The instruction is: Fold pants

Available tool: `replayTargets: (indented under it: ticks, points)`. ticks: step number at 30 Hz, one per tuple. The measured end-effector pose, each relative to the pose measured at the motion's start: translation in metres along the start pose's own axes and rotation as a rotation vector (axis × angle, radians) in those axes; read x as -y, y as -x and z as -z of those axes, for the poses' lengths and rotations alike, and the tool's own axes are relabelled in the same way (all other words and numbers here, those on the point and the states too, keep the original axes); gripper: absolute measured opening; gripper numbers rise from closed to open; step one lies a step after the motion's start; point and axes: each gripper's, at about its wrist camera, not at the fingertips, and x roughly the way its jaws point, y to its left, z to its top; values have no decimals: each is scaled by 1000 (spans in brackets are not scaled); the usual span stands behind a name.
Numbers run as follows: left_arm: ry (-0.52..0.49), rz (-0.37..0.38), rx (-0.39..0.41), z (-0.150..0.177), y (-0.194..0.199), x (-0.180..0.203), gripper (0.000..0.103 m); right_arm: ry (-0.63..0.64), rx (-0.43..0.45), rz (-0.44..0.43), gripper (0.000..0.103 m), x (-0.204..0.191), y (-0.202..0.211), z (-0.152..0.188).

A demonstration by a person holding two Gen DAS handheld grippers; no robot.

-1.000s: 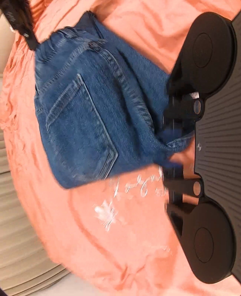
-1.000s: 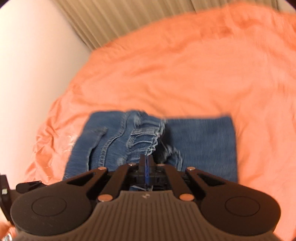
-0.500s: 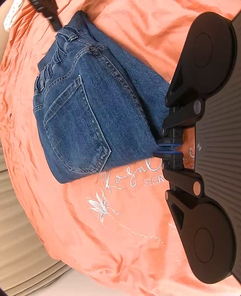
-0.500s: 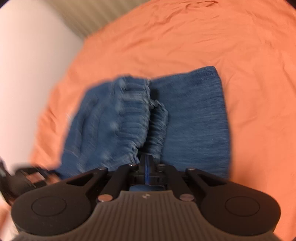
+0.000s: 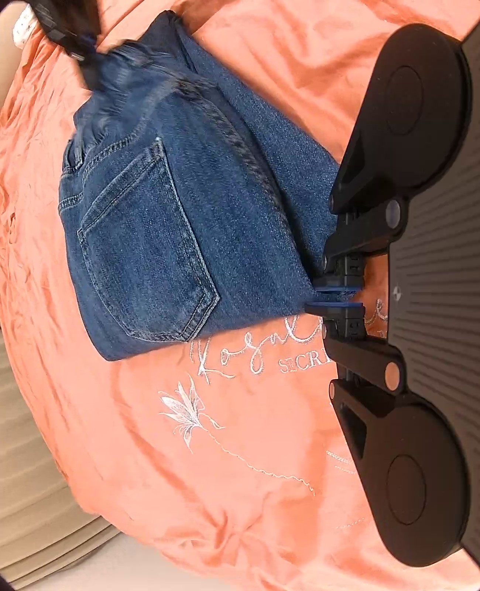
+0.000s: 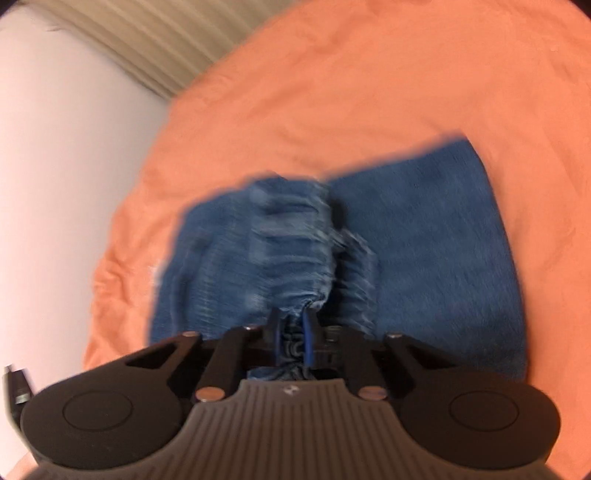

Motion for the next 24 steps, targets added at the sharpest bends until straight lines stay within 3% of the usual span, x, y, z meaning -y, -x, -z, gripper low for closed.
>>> replayTargets:
  ticks: [4, 8, 11, 15, 20, 24]
  points:
    - [-5, 0, 4, 3, 0, 2, 4, 125, 72, -95, 2, -38, 46, -7]
    - [-2, 2, -11, 3, -1, 0, 4, 222, 57, -64, 0, -54, 69, 2]
    - [13, 3, -29, 3, -5, -2, 4, 256, -24, 25, 0, -36, 54, 23]
    - [-3, 8, -37, 2, -3, 0, 5, 219, -101, 62, 0, -7, 32, 49]
    - [-7, 97, -23, -2, 26, -10, 9, 219, -138, 125, 0, 8, 5, 60]
    - [51, 174, 44, -12, 52, -18, 10, 245, -157, 160, 0, 3, -13, 62]
